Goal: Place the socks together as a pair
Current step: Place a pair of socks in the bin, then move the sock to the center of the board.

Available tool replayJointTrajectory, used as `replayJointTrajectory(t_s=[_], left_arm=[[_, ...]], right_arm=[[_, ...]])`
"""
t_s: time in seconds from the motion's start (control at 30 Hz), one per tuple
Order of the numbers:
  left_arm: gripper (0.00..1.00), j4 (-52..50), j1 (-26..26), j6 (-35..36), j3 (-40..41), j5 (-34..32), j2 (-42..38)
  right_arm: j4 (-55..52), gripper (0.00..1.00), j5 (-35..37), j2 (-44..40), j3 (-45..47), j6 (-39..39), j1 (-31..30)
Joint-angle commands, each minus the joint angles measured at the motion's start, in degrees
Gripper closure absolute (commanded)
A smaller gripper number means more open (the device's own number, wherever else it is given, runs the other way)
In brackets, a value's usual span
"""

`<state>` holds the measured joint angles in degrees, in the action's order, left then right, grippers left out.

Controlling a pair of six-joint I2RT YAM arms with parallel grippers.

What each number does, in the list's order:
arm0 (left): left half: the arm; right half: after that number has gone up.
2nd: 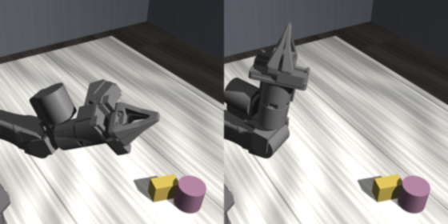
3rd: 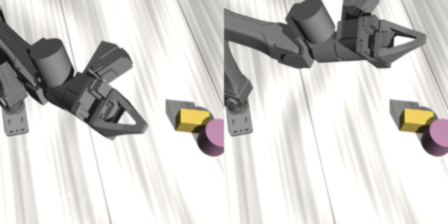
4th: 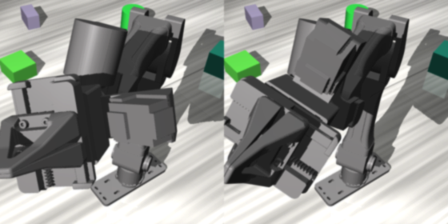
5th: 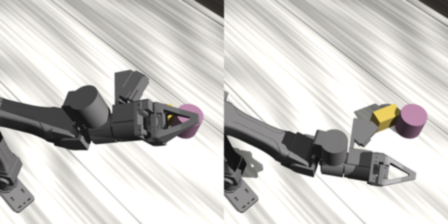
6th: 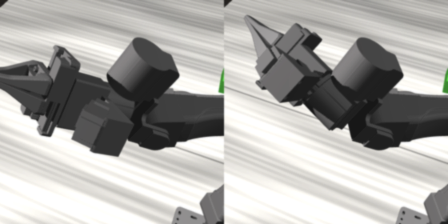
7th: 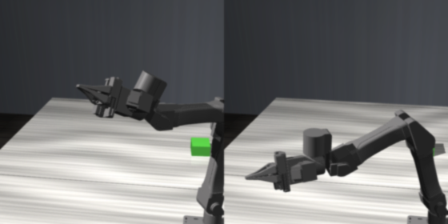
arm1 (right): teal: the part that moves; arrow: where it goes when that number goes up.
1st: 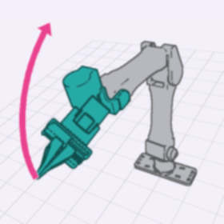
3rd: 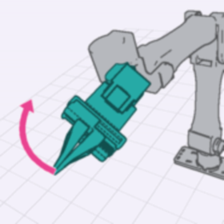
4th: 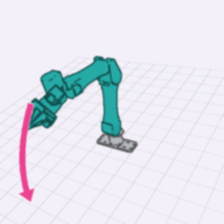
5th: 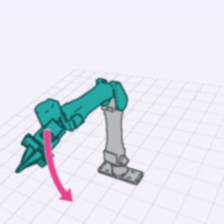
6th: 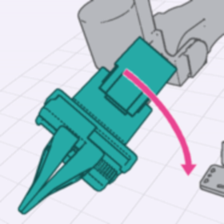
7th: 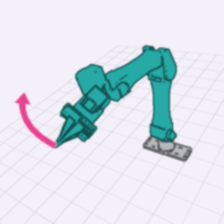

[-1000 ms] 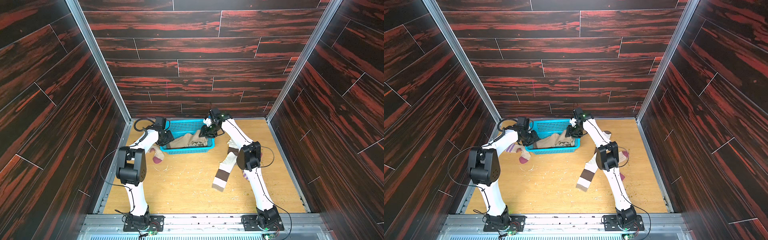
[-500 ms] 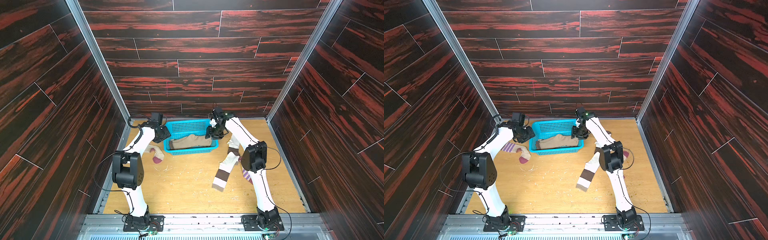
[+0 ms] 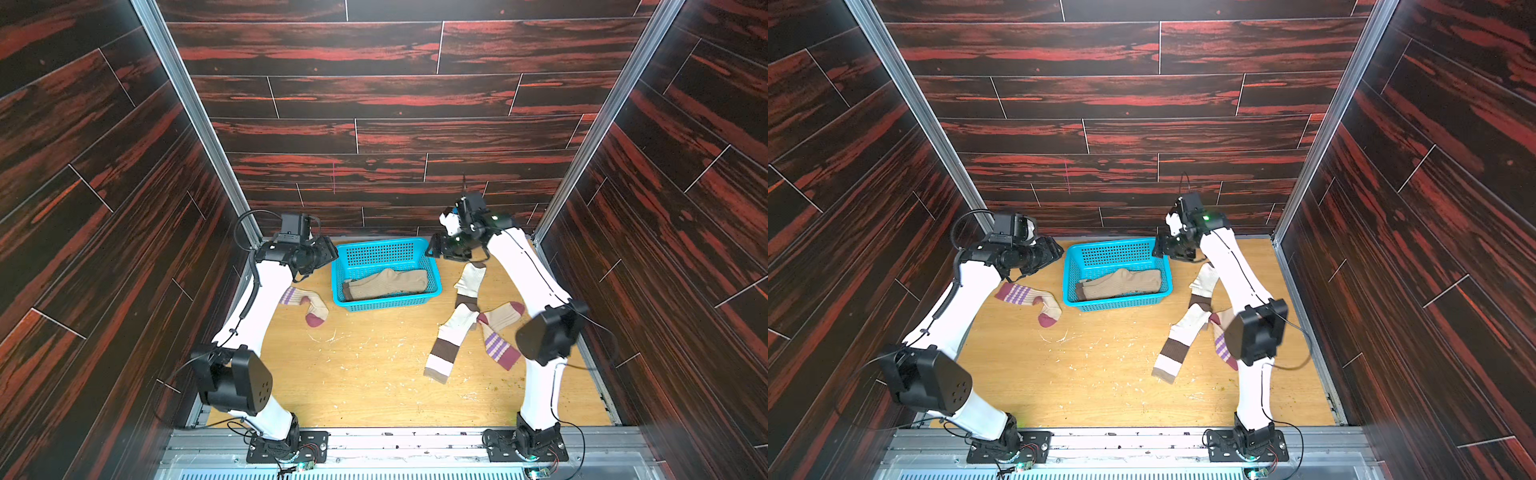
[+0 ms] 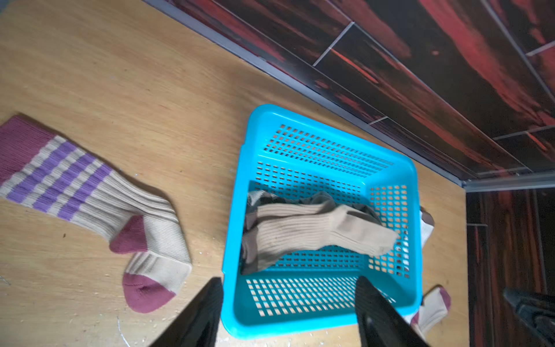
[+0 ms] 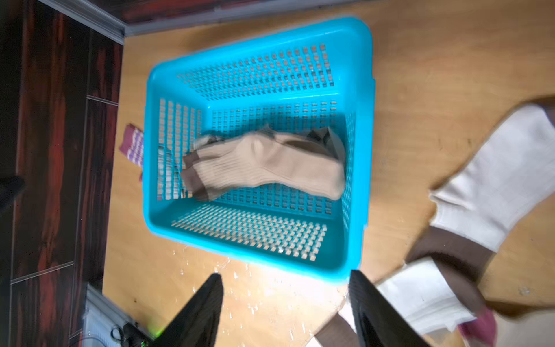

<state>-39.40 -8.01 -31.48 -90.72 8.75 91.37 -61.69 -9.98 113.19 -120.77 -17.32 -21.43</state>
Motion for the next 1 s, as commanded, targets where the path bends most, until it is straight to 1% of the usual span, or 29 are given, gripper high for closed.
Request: replayJointTrajectory(t_s=[0.0,0.07,0.17,0.27,0.33,0.4,0.47,0.57,0.67,0.77,0.87,0.97], left_arm=[[0.27,-4.11,-5.14,6.26,1.81,-2.12,-4.06],[0.26,-5.27,-7.04,6.40,4.73,-1.90,-7.60],[0.26,-1.63,-7.55,1.73,14.88,-1.07,-16.98],[0.26,-0.12,-8.66,-1.75,23.51,-0.74,-25.89],[0.26,-0.99,-9.88,-2.39,27.32,-1.23,-30.19],[0.26,-1.88,-10.81,-3.02,31.28,-1.92,-33.99],[0.27,-3.20,-11.13,-3.61,33.86,-3.10,-36.23],[0.28,-7.05,-11.42,-3.41,34.82,-3.57,-37.92],[0.28,-7.96,-11.50,-3.63,35.47,-4.53,-39.68],[0.28,-8.35,-11.50,-4.13,36.15,-4.80,-40.78],[0.28,-8.93,-11.50,-4.85,37.23,-5.37,-42.08],[0.28,-9.03,-11.50,-4.99,37.61,-6.40,-43.32]], right_arm=[[0.46,0.29,-1.21,-8.73,10.98,3.88,0.25],[-1.20,0.29,0.54,-14.63,19.35,4.58,0.29],[-0.98,0.29,-1.38,-24.27,35.16,3.06,-0.54],[2.18,0.32,-1.82,-31.76,49.99,-0.17,-6.61],[5.35,0.39,-2.04,-33.41,57.51,-3.86,-11.03],[10.45,0.52,-2.37,-32.69,62.99,-7.36,-14.90],[14.89,0.66,-1.86,-30.23,65.71,-9.88,-16.64],[21.19,0.75,-0.52,-26.41,68.22,-12.31,-17.29],[26.83,0.80,0.74,-23.84,69.99,-13.44,-18.16],[28.85,0.85,2.23,-19.78,71.52,-13.96,-19.44],[31.57,0.87,3.95,-16.64,72.28,-14.96,-22.07],[33.21,0.87,3.74,-12.80,69.11,-15.02,-26.42]])
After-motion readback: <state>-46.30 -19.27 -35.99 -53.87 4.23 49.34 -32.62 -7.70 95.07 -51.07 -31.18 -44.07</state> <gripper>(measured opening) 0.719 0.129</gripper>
